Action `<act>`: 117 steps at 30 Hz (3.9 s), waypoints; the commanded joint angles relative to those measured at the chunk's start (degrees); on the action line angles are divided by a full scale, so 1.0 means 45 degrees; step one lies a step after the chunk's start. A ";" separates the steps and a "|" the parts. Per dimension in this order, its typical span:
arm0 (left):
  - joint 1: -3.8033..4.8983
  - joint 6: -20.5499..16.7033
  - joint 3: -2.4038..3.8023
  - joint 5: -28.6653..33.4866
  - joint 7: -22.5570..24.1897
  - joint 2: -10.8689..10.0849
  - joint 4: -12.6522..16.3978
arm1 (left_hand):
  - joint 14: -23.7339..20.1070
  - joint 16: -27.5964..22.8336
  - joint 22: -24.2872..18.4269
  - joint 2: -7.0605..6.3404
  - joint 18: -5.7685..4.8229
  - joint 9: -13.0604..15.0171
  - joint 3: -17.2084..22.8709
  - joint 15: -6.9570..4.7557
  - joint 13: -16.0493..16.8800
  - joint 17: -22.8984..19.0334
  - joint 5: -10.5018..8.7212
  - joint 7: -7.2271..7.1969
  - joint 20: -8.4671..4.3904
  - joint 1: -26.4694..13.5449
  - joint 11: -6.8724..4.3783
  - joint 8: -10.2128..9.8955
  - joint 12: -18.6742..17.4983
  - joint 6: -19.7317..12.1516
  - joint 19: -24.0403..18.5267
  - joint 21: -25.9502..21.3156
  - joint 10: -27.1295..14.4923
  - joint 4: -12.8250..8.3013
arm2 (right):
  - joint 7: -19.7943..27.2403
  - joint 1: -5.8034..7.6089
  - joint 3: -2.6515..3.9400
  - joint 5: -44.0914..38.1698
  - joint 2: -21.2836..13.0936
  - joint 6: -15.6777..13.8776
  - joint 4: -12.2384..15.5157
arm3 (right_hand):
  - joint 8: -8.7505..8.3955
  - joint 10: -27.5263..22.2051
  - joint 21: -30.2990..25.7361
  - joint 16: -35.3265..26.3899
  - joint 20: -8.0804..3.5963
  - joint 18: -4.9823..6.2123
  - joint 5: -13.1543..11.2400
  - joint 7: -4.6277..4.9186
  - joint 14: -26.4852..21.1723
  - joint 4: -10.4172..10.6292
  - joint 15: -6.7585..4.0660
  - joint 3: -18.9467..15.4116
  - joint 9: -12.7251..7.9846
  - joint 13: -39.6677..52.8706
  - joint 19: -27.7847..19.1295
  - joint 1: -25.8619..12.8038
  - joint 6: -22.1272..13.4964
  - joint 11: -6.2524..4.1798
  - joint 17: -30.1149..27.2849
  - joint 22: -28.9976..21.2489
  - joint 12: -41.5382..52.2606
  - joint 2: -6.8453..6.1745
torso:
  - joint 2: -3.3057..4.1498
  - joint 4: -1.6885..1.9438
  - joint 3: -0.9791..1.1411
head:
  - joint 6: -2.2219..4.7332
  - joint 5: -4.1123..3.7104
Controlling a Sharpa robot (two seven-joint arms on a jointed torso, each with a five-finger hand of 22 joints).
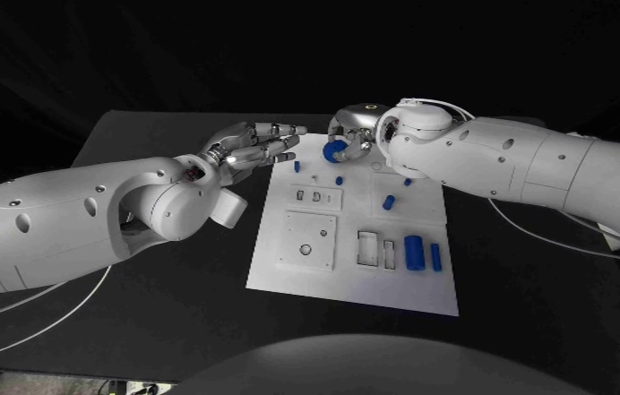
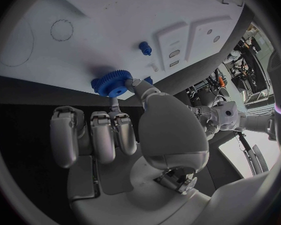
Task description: Assemble the parts on the task board
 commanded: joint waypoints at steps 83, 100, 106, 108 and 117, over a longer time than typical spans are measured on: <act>0.0004 0.0317 0.0008 -0.0055 -0.0117 0.0065 -0.0041 | 0.0010 0.0088 0.0011 -0.0086 -0.0222 0.0008 0.0132 0.0085 0.0009 0.0015 0.0079 0.0092 0.0006 0.0125 0.0132 0.0095 0.0060 -0.0035 0.0118 0.0063 -0.0034 0.0023 | 0.1470 -0.0306 -0.0075 -0.0184 -0.0682 -0.0031 0.0910 | -0.2135 0.1323 -0.0509 0.0044 -0.0362 0.0130 -0.3399 -0.0544 0.1351 0.0065 -0.0399 -0.1523 -0.1946 0.3353 -0.0318 0.0540 -0.1069 -0.0522 0.3355 0.2553 0.0049 0.0193 | -0.0023 0.0002 -0.0009 | 0.0001 -0.0003; 0.0004 0.0340 0.0008 -0.0055 -0.0130 0.0103 -0.0063 | 0.0010 0.0088 0.0011 -0.0086 -0.0222 0.0008 0.0132 0.0085 0.0009 0.0015 0.0079 0.0092 0.0006 0.0125 0.0132 0.0095 0.0060 -0.0035 0.0118 0.0063 -0.0034 0.0023 | 0.0955 -0.0369 -0.0074 -0.0387 -0.0453 0.0411 0.0834 | -0.1926 0.1323 -0.0364 0.0044 -0.0394 0.0093 -0.2060 -0.0690 0.1351 -0.0193 -0.0455 -0.1360 -0.1636 0.3353 -0.0201 0.0990 -0.0986 -0.0614 0.3355 0.2610 0.0049 0.0270 | -0.0011 0.0005 -0.0012 | 0.0001 -0.0021; 0.0004 0.0349 0.0008 -0.0055 -0.0152 0.0114 -0.0058 | 0.0015 0.0109 0.0011 -0.0091 -0.0237 0.0009 0.0157 0.0091 0.0011 0.0016 0.0083 0.0101 0.0006 0.0130 0.0144 0.0103 0.0086 -0.0026 0.0123 0.0066 -0.0032 0.0027 | 0.0773 -0.0376 -0.0073 -0.0415 -0.0382 0.0254 0.0802 | -0.1800 0.1323 -0.0359 0.0044 -0.0443 0.0095 -0.1920 -0.0821 0.1351 -0.0197 -0.0518 -0.1301 -0.1507 0.3353 -0.0197 0.1010 -0.0856 -0.0701 0.3355 0.2610 0.0049 0.0341 | -0.0006 0.0013 -0.0004 | 0.0001 0.0016; 0.0004 0.0350 0.0008 -0.0055 -0.0158 0.0113 -0.0055 | 0.0015 0.0109 0.0011 -0.0091 -0.0237 0.0009 0.0157 0.0091 0.0011 0.0016 0.0083 0.0101 0.0006 0.0130 0.0144 0.0103 0.0086 -0.0026 0.0123 0.0066 -0.0032 0.0027 | 0.0730 -0.0377 -0.0073 -0.0417 -0.0364 0.0199 0.0789 | -0.1737 0.1323 -0.0376 0.0044 -0.0474 0.0101 -0.1896 -0.0899 0.1351 -0.0185 -0.0555 -0.1284 -0.1446 0.3353 -0.0210 0.0994 -0.0781 -0.0752 0.3355 0.2603 0.0049 0.0364 | -0.0006 0.0012 -0.0004 | 0.0001 0.0020; 0.0005 0.0342 0.0008 -0.0055 -0.0170 0.0110 -0.0038 | 0.0015 0.0112 0.0011 -0.0091 -0.0242 0.0009 0.0165 0.0094 0.0011 0.0016 0.0085 0.0105 0.0006 0.0130 0.0149 0.0105 0.0087 -0.0029 0.0125 0.0067 -0.0034 0.0030 | 0.0607 -0.0422 -0.0073 -0.0399 -0.0263 -0.0350 0.0646 | -0.0697 0.1323 -0.0476 0.0044 -0.0725 0.0134 -0.1856 -0.1174 0.1351 -0.0226 -0.0772 -0.1220 -0.0378 0.3353 -0.0293 0.1026 0.0182 -0.1021 0.3355 0.2563 0.0049 0.0523 | 0.0003 0.0013 0.0004 | 0.0001 0.0050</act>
